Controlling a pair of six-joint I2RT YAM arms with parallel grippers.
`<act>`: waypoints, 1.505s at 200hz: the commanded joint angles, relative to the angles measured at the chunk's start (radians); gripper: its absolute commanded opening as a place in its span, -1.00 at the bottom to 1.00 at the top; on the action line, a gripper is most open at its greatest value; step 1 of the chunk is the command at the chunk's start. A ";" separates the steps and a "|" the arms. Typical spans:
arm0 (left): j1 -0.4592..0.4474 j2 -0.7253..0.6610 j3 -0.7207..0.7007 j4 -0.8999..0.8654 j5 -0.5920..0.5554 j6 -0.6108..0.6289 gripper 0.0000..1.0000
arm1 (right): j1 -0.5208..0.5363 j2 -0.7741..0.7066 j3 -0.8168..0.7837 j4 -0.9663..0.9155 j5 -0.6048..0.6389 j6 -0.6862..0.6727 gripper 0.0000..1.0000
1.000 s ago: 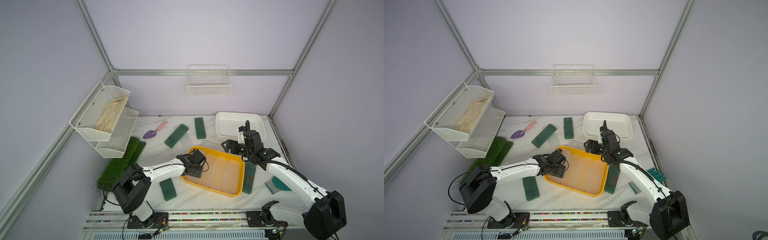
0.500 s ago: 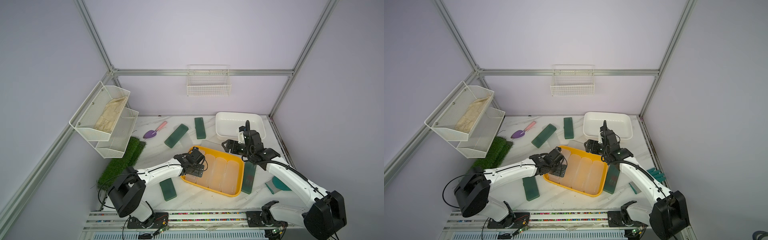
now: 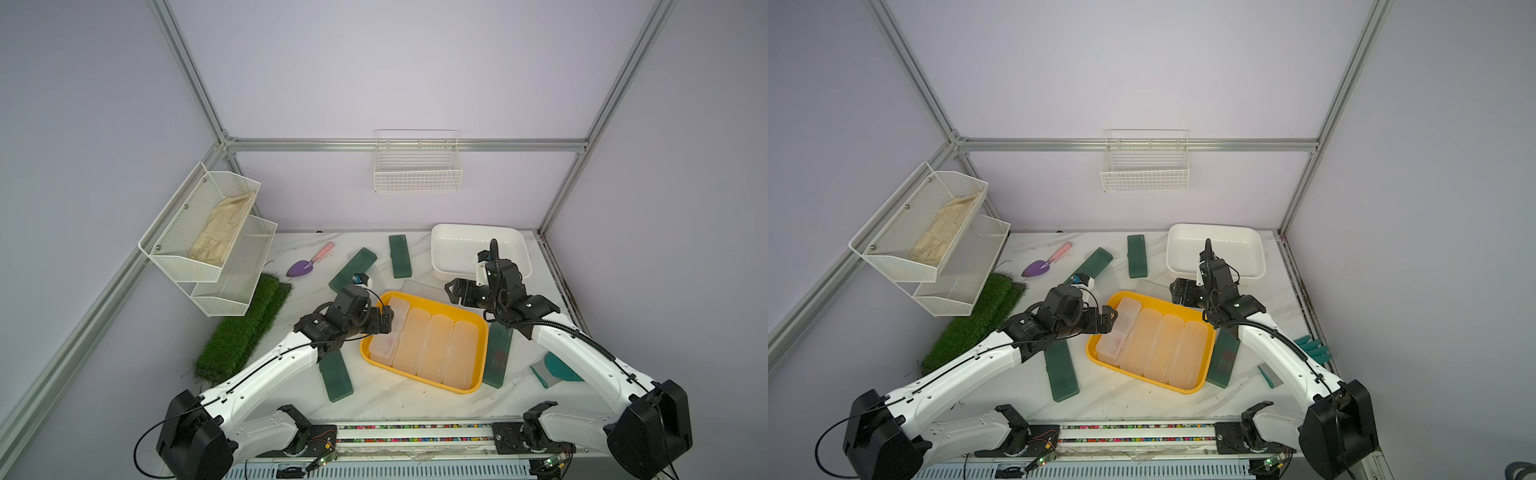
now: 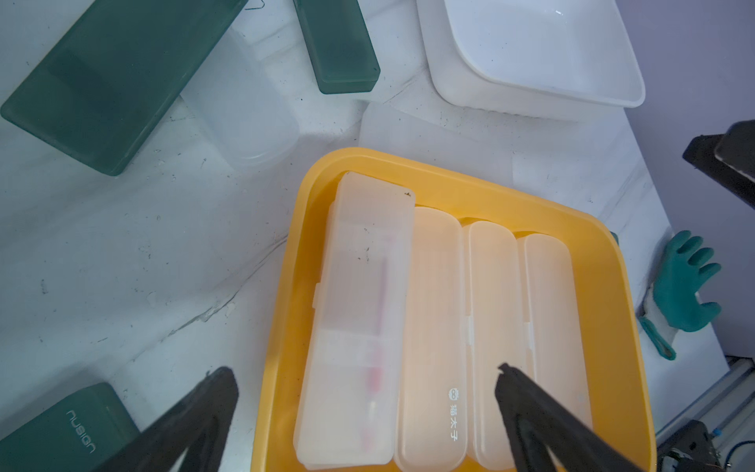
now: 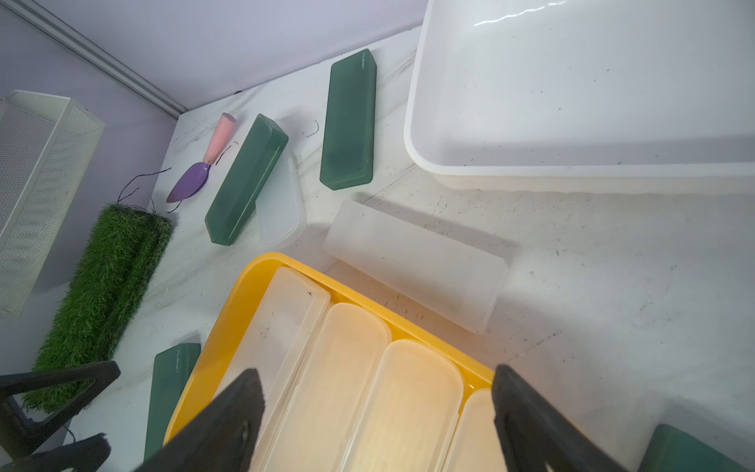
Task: Place the pencil cases by color into the storage box
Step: Place the pencil case at the storage box, then pick up the pencil case from the center of the board.
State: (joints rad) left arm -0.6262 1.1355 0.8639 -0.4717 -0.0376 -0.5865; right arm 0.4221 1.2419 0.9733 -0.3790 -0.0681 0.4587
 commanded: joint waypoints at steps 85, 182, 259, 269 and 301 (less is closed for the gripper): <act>0.183 -0.092 -0.127 0.025 0.076 -0.087 1.00 | 0.271 0.342 0.232 0.060 0.131 -0.021 0.80; 0.417 -0.079 -0.164 -0.020 0.202 -0.136 1.00 | 0.331 0.675 0.486 0.140 0.128 -0.164 0.81; 0.476 -0.051 -0.097 -0.094 0.182 -0.090 1.00 | 0.335 0.909 0.691 0.182 0.087 -0.336 0.84; 0.477 -0.047 -0.088 -0.103 0.179 -0.082 1.00 | 0.335 0.937 0.725 0.164 0.085 -0.357 0.84; 0.481 -0.043 -0.065 -0.117 0.164 -0.064 1.00 | 0.336 1.017 0.820 0.119 0.089 -0.406 0.86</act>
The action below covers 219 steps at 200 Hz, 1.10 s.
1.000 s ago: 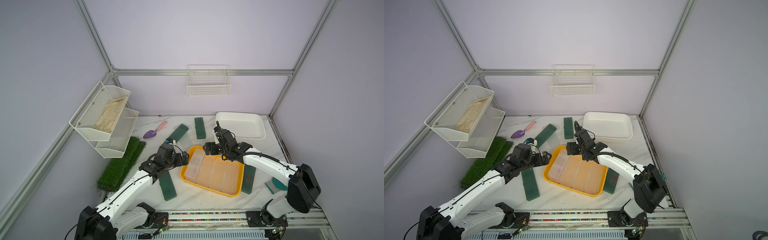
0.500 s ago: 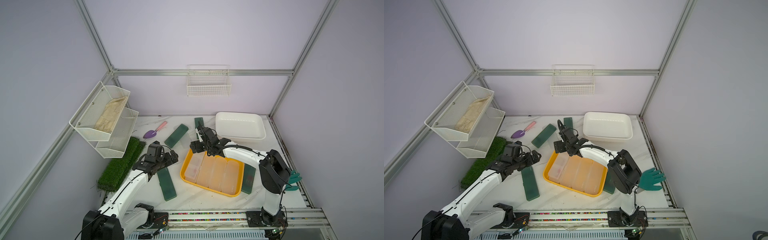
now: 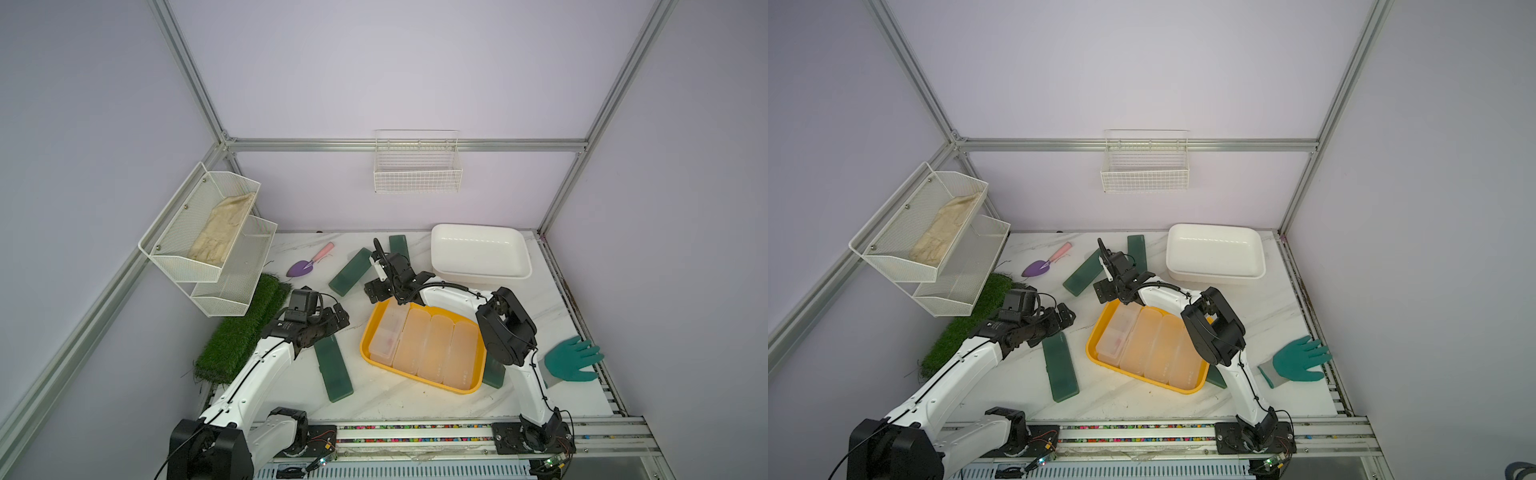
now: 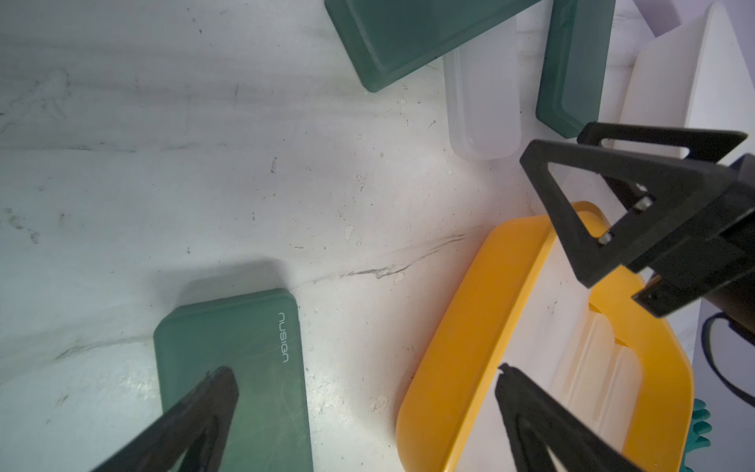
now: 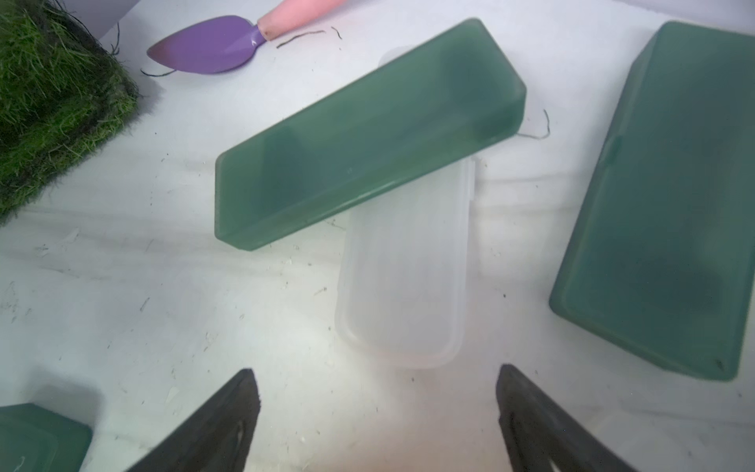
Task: Place the pencil cases by color into the storage box
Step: Pick up the pencil case from the center of the board.
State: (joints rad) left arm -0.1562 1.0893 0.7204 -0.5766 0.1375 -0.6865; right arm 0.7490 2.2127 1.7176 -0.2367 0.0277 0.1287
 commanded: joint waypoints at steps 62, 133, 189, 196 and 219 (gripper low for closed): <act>0.021 0.029 0.130 -0.042 -0.026 0.071 1.00 | 0.008 0.186 0.261 -0.123 -0.003 -0.115 0.87; 0.041 0.052 0.159 -0.048 -0.024 0.089 1.00 | 0.002 0.305 0.400 -0.198 0.012 -0.138 0.88; 0.059 0.055 0.165 -0.054 -0.019 0.102 1.00 | -0.017 0.402 0.515 -0.269 0.005 -0.141 0.88; 0.060 0.055 0.166 -0.054 -0.018 0.103 1.00 | -0.018 0.412 0.524 -0.277 0.007 -0.145 0.87; 0.069 0.058 0.169 -0.057 -0.015 0.106 1.00 | -0.019 0.443 0.561 -0.309 0.024 -0.168 0.85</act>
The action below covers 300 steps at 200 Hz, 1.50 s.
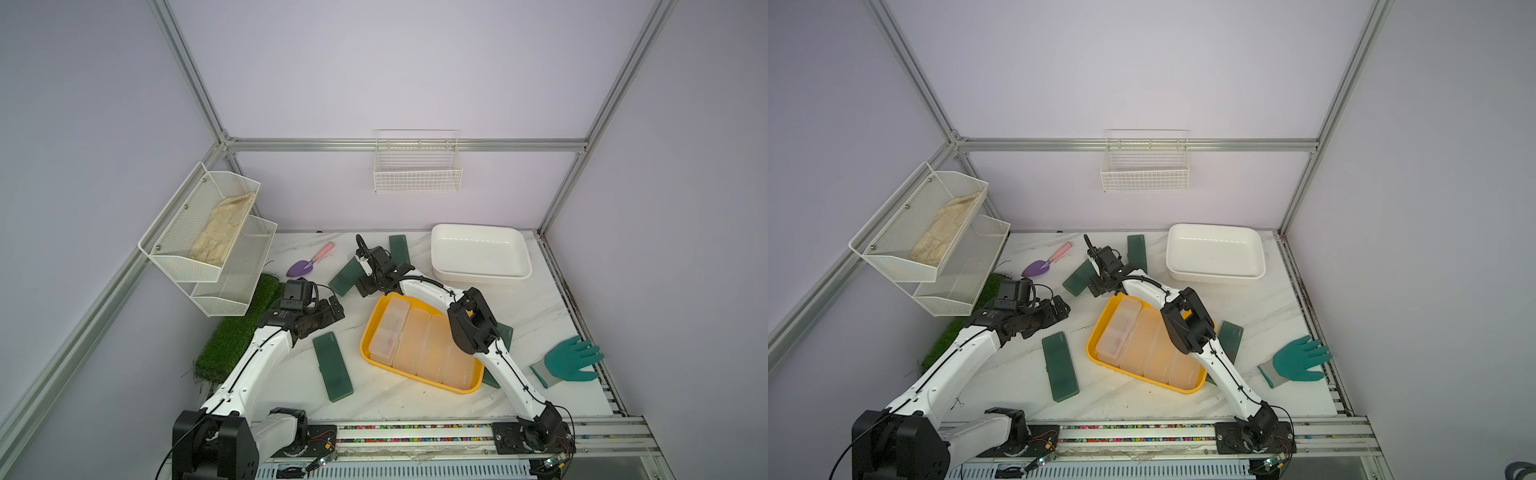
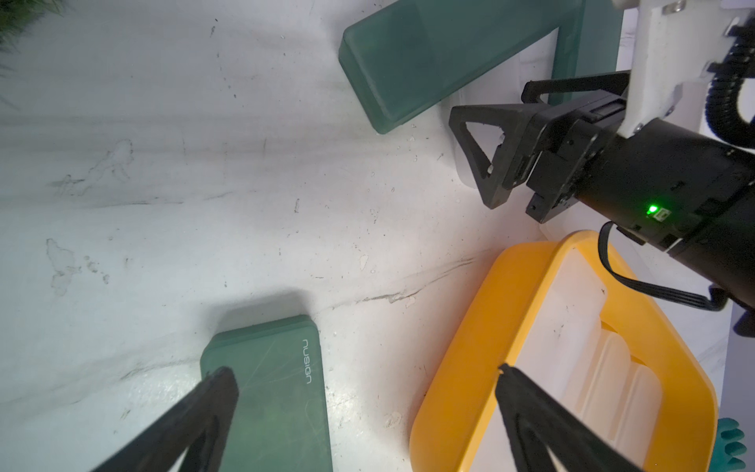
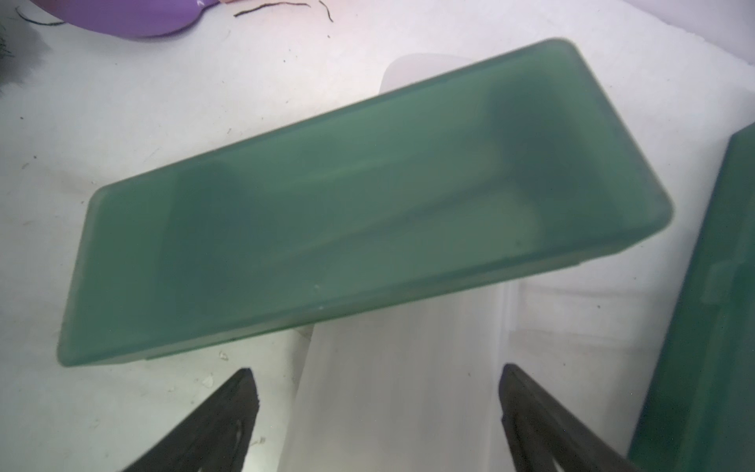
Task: Place the pencil cases by color into the storage box
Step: Pick up the pencil case from the center of the board.
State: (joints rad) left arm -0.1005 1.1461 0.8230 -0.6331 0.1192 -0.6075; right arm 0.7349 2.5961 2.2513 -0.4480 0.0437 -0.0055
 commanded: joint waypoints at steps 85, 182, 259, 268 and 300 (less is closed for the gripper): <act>0.032 0.030 0.112 -0.022 0.013 0.041 1.00 | -0.030 0.111 0.124 -0.146 0.029 -0.078 0.34; 0.039 0.064 0.133 -0.017 0.028 0.004 1.00 | -0.027 0.019 0.133 -0.112 0.219 -0.294 0.17; 0.041 0.057 0.130 -0.014 0.028 -0.016 1.00 | 0.047 -0.062 -0.027 0.098 0.412 -0.579 0.17; 0.042 0.054 0.130 -0.014 0.028 -0.017 1.00 | 0.055 -0.072 -0.045 0.124 0.428 -0.599 0.17; 0.048 0.045 0.128 -0.019 0.025 -0.012 1.00 | 0.083 -0.098 -0.091 0.210 0.492 -0.676 0.17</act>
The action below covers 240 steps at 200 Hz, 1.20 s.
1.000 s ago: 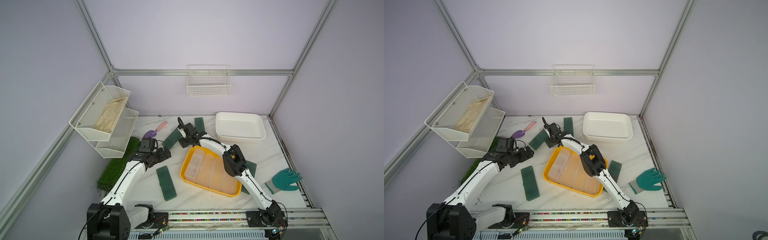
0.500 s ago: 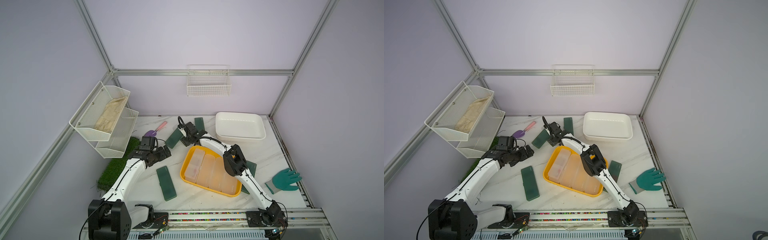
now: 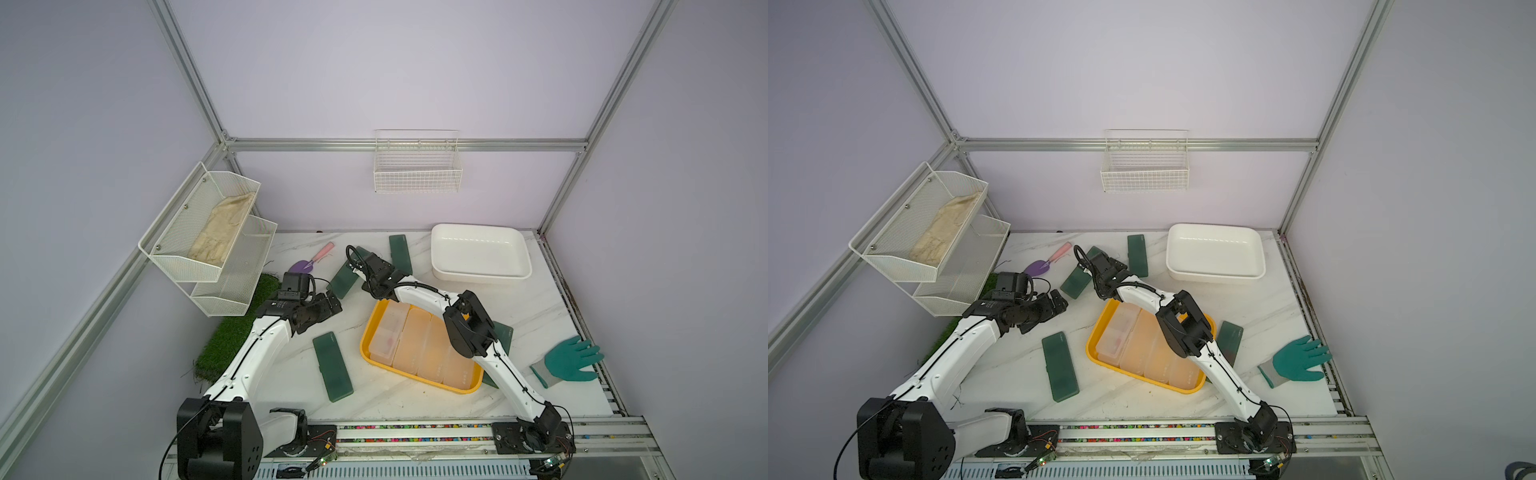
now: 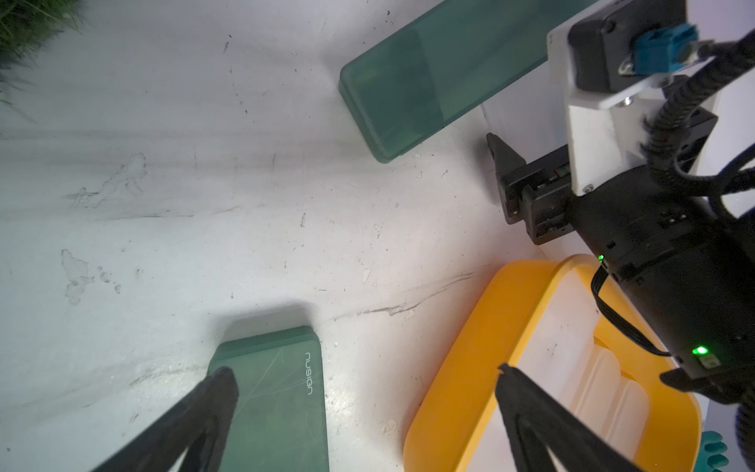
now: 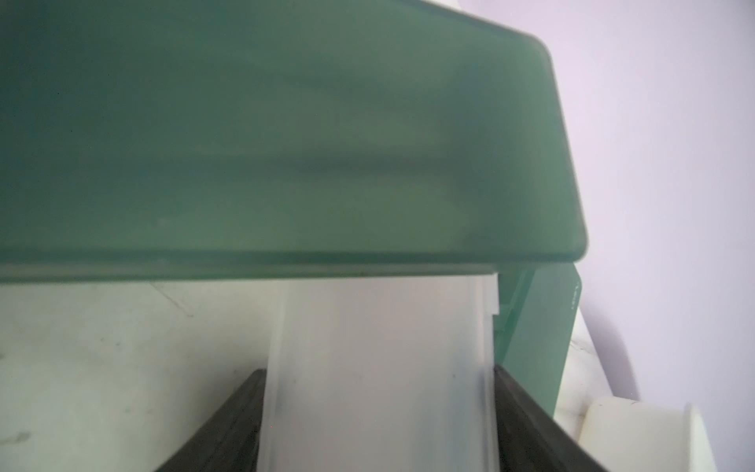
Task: Place the pencil cases by color into the storage box
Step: Pick up the pencil case from the center of the board.
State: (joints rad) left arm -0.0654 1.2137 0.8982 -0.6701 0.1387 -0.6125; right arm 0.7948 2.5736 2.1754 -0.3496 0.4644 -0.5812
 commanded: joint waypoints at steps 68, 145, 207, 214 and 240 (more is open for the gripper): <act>0.059 -0.076 0.042 0.006 -0.010 -0.017 1.00 | 0.042 -0.146 -0.090 0.293 0.169 -0.228 0.17; 0.084 -0.118 0.050 0.003 0.040 -0.007 1.00 | 0.041 -0.191 -0.137 0.473 0.241 -0.399 0.18; 0.084 -0.120 0.063 0.007 0.068 0.016 1.00 | 0.035 -0.338 -0.151 0.330 0.205 -0.163 0.20; 0.084 -0.119 0.065 0.007 0.077 0.019 1.00 | 0.035 -0.356 -0.160 0.307 0.201 -0.127 0.20; 0.084 -0.120 0.070 0.009 0.104 0.021 1.00 | 0.034 -0.444 -0.199 0.204 0.181 0.047 0.20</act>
State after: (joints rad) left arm 0.0124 1.1179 0.8993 -0.6758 0.2031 -0.6132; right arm 0.8322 2.2471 2.0068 -0.0658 0.6662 -0.7395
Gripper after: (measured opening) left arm 0.998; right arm 0.777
